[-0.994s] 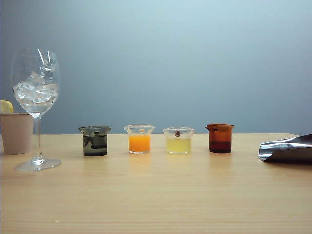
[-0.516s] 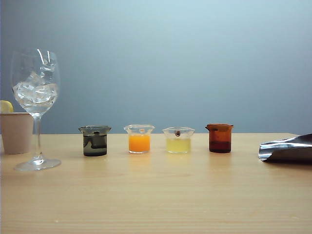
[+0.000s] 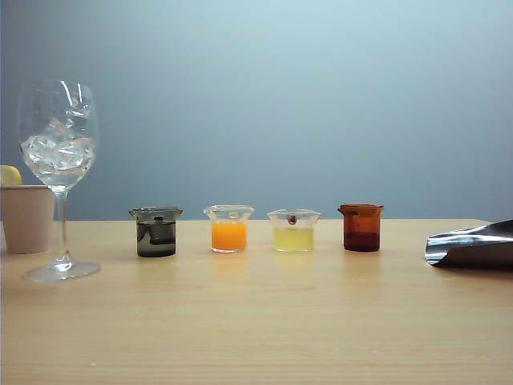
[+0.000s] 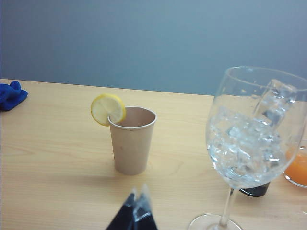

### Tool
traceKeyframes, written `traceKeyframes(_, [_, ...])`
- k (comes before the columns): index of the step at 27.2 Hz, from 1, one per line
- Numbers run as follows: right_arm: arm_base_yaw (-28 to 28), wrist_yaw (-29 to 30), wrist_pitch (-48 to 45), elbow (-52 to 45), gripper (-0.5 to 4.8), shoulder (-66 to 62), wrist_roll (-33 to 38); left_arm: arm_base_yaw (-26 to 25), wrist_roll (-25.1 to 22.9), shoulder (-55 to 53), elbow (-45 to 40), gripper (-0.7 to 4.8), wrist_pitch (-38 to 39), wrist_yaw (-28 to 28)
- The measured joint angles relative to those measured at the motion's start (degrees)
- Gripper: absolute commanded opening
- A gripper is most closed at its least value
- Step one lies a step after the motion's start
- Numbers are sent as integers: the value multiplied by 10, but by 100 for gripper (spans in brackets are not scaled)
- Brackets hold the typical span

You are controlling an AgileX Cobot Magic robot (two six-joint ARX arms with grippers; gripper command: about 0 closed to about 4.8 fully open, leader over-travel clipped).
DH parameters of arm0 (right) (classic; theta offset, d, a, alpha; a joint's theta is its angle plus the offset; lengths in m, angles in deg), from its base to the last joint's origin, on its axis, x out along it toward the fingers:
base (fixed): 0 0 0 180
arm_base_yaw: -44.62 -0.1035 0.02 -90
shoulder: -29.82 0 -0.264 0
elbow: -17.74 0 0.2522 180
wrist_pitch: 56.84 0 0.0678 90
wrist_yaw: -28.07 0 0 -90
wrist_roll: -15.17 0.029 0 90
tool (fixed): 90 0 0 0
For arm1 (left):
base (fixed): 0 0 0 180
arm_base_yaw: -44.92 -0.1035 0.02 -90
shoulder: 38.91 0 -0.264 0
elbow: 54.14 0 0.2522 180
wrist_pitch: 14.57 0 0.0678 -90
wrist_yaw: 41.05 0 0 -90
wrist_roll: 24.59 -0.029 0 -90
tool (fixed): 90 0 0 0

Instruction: Pick up the ice scoop on the desk filled with ice cubes, pour the ice into the goblet, and finally put the scoop back on the table.

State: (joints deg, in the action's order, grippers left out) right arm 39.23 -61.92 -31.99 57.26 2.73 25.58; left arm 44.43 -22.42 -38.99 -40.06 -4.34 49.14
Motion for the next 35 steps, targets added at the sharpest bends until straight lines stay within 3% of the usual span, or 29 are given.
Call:
traceKeyframes(4, [1, -12, -92, -111, -1, 72, -42, 0, 0, 0, 0, -3, 2, 0])
traceKeyframes(9, [10, -15, -107, -177, -1, 163, -58, 0, 0, 0, 0, -4, 4, 0])
traceKeyframes(21, [35, -16, -159, -255, -1, 213, -60, 0, 0, 0, 0, -3, 4, -2])
traceKeyframes(35, [35, -16, -181, -255, -1, 213, -45, 0, 0, 0, 0, -3, 4, -2])
